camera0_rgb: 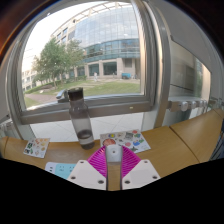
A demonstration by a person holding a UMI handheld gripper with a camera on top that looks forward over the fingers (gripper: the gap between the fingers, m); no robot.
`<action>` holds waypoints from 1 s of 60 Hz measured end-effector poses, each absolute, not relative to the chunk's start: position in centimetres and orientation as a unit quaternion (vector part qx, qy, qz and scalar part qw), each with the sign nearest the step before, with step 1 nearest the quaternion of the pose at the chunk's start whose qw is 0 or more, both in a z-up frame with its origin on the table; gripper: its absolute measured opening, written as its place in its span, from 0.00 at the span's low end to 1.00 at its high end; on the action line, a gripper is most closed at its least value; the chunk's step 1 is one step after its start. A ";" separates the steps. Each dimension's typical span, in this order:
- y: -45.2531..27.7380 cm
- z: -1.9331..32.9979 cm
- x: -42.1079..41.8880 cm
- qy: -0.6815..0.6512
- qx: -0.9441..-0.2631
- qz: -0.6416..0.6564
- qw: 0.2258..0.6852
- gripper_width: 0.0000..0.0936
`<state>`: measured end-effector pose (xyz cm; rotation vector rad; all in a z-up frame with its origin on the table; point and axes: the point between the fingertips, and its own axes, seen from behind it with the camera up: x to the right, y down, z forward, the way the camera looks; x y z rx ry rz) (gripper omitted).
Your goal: Unplug charger
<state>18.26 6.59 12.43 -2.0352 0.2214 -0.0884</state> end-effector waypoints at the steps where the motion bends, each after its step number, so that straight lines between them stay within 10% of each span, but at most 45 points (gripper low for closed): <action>1: 6.6 11.1 18.5 0.095 -0.855 -0.032 0.508 0.16; 12: 5.6 2.1 20.5 0.115 -0.889 -0.016 0.443 0.16; 23: 5.7 0.8 20.9 0.113 -0.892 -0.023 0.438 0.25; 31: 5.9 0.9 21.8 0.115 -0.888 -0.054 0.443 0.54; 40: 5.1 4.9 21.3 0.134 -0.868 -0.065 0.474 0.84; 60: -3.0 14.1 11.9 0.101 -0.821 -0.046 0.560 0.90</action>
